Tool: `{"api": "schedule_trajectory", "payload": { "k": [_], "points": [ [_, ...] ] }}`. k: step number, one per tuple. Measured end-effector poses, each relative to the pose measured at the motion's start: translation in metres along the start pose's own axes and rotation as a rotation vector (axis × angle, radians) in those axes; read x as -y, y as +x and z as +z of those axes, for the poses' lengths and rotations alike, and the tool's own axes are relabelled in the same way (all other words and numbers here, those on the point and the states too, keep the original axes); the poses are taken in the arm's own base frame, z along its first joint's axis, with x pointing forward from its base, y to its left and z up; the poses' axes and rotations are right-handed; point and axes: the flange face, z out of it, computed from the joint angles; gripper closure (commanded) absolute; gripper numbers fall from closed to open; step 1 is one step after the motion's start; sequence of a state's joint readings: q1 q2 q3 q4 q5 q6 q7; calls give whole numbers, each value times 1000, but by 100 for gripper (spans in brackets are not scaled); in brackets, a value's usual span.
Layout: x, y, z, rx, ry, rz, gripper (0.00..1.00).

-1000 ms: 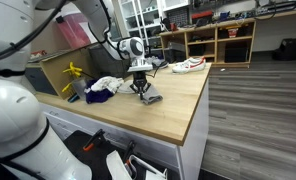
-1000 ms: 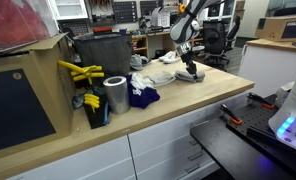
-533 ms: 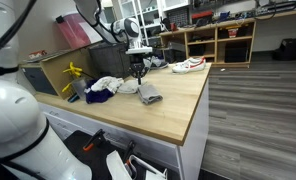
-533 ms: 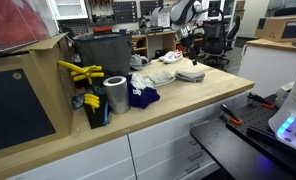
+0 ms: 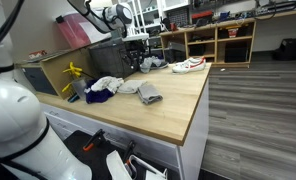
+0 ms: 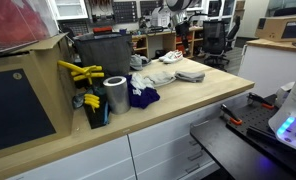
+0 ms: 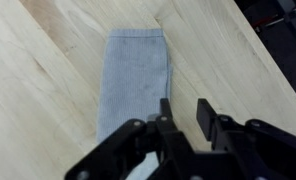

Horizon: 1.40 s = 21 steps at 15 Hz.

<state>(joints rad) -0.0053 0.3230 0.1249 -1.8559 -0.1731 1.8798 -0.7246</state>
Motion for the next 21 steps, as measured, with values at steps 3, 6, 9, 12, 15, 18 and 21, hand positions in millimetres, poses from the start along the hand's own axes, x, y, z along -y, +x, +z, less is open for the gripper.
{"api": "schedule_trajectory", "payload": {
  "k": [3,6,9,12,15,18,21],
  "points": [
    [-3,3,-17,-23,-26,-53,14],
    [-7,4,-35,-47,-53,-93,0],
    [-13,7,-56,-92,-89,-25,0],
    [-15,9,-78,-152,-85,127,0],
    [-13,15,-99,-202,-85,284,0],
    [-8,20,-113,-231,-84,446,0],
    [-5,26,-115,-252,-75,613,0]
  ]
}}
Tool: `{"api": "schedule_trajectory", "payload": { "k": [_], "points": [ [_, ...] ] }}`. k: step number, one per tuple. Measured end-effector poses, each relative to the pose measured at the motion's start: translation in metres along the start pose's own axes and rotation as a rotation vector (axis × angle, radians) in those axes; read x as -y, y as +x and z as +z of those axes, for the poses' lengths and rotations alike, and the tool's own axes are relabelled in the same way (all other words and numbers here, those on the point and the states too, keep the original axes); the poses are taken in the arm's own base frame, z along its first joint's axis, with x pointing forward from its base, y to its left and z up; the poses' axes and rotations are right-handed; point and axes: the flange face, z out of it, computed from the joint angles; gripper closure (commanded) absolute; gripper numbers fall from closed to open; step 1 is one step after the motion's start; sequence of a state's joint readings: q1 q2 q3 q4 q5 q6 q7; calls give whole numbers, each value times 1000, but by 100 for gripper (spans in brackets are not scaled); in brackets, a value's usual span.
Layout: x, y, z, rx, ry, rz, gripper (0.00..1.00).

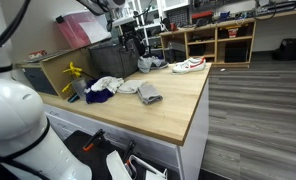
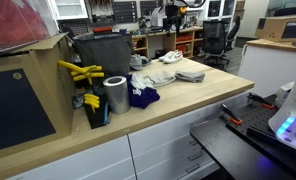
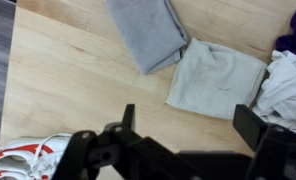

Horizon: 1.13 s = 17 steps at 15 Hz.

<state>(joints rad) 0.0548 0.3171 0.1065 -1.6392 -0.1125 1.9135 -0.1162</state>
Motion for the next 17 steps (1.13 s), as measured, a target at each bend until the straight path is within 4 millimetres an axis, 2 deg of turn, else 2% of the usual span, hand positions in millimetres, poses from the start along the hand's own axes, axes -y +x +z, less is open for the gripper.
{"api": "schedule_trajectory", "payload": {
  "k": [6,12,15,17],
  "points": [
    [19,0,-8,-41,-11,325,0],
    [58,-37,-39,-37,-41,483,0],
    [71,-56,-54,1,-71,496,0],
    [73,-60,-58,5,-74,493,0]
  ]
}}
